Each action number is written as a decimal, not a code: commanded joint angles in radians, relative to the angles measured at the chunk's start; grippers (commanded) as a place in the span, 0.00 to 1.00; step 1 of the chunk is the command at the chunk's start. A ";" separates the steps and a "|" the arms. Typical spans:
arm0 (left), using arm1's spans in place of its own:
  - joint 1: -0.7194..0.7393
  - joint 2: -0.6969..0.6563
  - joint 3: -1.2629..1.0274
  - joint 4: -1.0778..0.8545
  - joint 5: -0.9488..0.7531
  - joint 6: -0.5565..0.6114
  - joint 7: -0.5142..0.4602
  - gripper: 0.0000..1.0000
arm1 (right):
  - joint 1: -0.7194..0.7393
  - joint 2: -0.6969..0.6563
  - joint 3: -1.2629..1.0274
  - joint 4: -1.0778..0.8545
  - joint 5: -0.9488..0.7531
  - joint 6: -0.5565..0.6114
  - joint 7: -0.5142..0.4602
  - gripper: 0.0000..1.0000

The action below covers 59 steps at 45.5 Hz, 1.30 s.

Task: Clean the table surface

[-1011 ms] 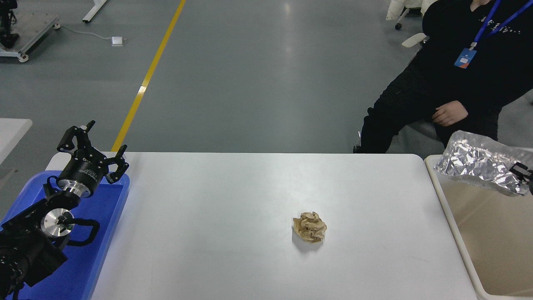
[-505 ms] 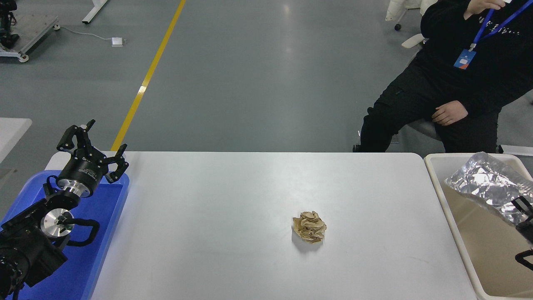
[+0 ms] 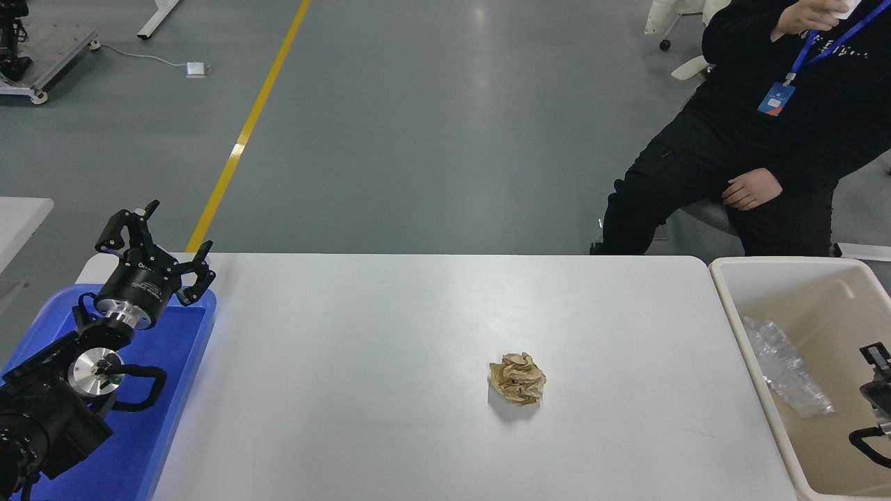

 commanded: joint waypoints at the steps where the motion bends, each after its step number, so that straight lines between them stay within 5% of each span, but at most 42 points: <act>1: -0.001 0.000 0.000 0.000 0.000 0.000 0.000 1.00 | 0.012 -0.104 0.131 0.183 0.011 -0.006 0.010 1.00; 10: 0.000 0.000 0.000 0.000 0.000 0.000 0.000 1.00 | -0.085 -0.221 0.668 0.583 0.009 0.000 0.010 1.00; 16: -0.001 0.000 0.000 0.000 0.000 0.000 0.000 1.00 | -0.119 -0.196 0.794 0.705 0.006 0.009 0.010 1.00; 37: -0.001 0.000 0.000 0.000 -0.001 0.000 0.000 1.00 | -0.194 0.213 1.029 0.749 -0.004 0.090 0.018 1.00; 51: -0.001 0.000 0.000 0.000 0.000 0.000 0.000 1.00 | -0.228 0.486 1.125 0.720 -0.033 0.118 0.200 1.00; 59: -0.001 0.000 0.000 0.000 -0.001 0.000 0.000 1.00 | -0.229 0.494 1.138 0.713 -0.110 0.120 0.219 1.00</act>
